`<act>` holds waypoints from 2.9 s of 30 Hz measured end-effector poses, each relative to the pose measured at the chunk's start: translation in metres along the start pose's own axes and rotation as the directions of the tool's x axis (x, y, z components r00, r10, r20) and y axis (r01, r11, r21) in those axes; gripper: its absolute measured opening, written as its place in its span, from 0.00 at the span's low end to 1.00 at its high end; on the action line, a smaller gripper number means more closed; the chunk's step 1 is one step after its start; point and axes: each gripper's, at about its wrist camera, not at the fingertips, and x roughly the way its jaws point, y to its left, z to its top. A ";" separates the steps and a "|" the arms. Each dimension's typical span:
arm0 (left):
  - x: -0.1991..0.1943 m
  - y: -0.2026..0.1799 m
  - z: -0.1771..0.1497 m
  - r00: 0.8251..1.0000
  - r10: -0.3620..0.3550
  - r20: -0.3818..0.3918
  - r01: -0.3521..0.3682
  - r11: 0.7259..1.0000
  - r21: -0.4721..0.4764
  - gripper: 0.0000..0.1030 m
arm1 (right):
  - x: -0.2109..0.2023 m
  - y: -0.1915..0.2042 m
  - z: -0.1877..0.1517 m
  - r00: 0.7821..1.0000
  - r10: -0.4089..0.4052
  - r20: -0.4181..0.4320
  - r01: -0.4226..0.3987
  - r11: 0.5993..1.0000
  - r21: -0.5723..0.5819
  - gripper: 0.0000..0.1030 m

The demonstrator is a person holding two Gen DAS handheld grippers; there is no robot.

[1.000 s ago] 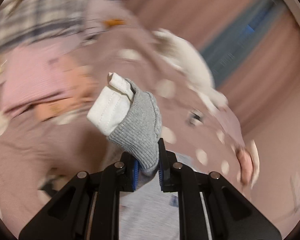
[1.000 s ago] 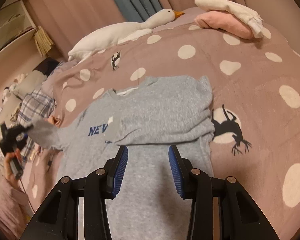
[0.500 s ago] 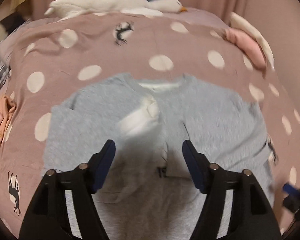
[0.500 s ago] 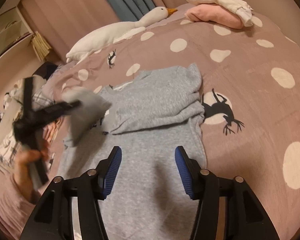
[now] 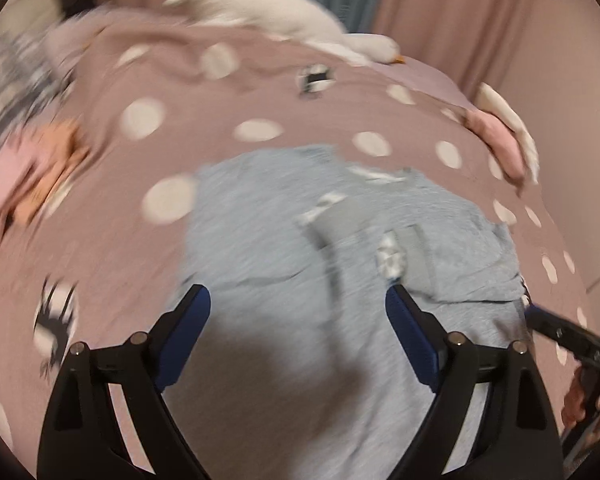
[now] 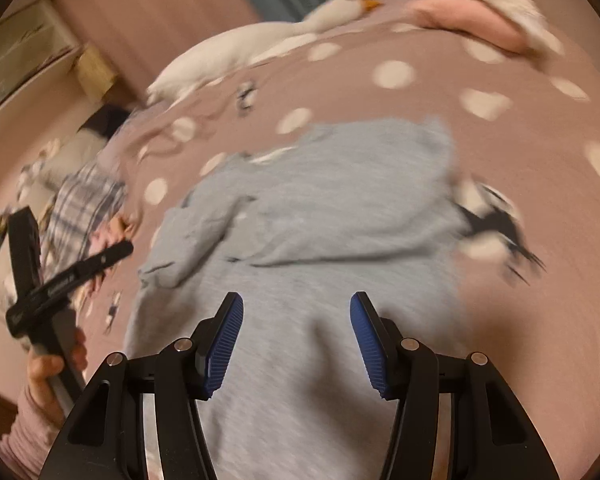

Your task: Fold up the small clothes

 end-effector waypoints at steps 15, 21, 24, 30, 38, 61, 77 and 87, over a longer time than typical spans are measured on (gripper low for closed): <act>-0.024 0.065 -0.054 0.989 -0.141 -0.051 0.124 0.961 -0.247 0.87 | 0.217 0.171 0.070 0.926 -0.318 -0.203 0.202 0.873 -0.445 0.51; -0.008 0.057 -0.042 0.969 -0.240 -0.058 0.216 0.937 -0.275 0.87 | 0.182 0.160 0.060 0.957 -0.273 -0.101 0.215 0.897 -0.386 0.22; 0.009 0.050 -0.036 0.958 -0.276 -0.078 0.244 0.928 -0.283 0.87 | 0.128 0.141 0.047 0.985 -0.174 -0.018 0.163 0.949 -0.271 0.22; 0.052 0.041 -0.016 0.925 -0.359 -0.121 0.300 0.889 -0.345 0.87 | 0.084 0.058 0.007 0.996 -0.032 -0.087 0.033 0.999 0.014 0.28; 0.082 0.059 0.013 0.922 -0.379 -0.077 0.303 0.831 -0.466 0.87 | 0.079 0.029 0.017 0.998 0.056 -0.041 -0.050 0.989 0.143 0.36; 0.017 0.079 0.032 0.951 -0.309 0.014 0.293 0.886 -0.360 0.79 | 0.059 0.054 0.036 0.998 -0.063 -0.026 0.059 0.989 -0.132 0.37; 0.088 0.052 0.038 0.967 -0.192 -0.169 0.140 0.949 -0.281 0.71 | 0.085 0.072 0.010 0.975 -0.139 -0.175 0.090 0.961 -0.262 0.23; -0.001 0.078 -0.026 0.963 -0.237 -0.126 0.190 0.934 -0.302 0.88 | -0.029 -0.019 -0.026 0.983 -0.157 -0.098 0.155 0.988 -0.027 0.51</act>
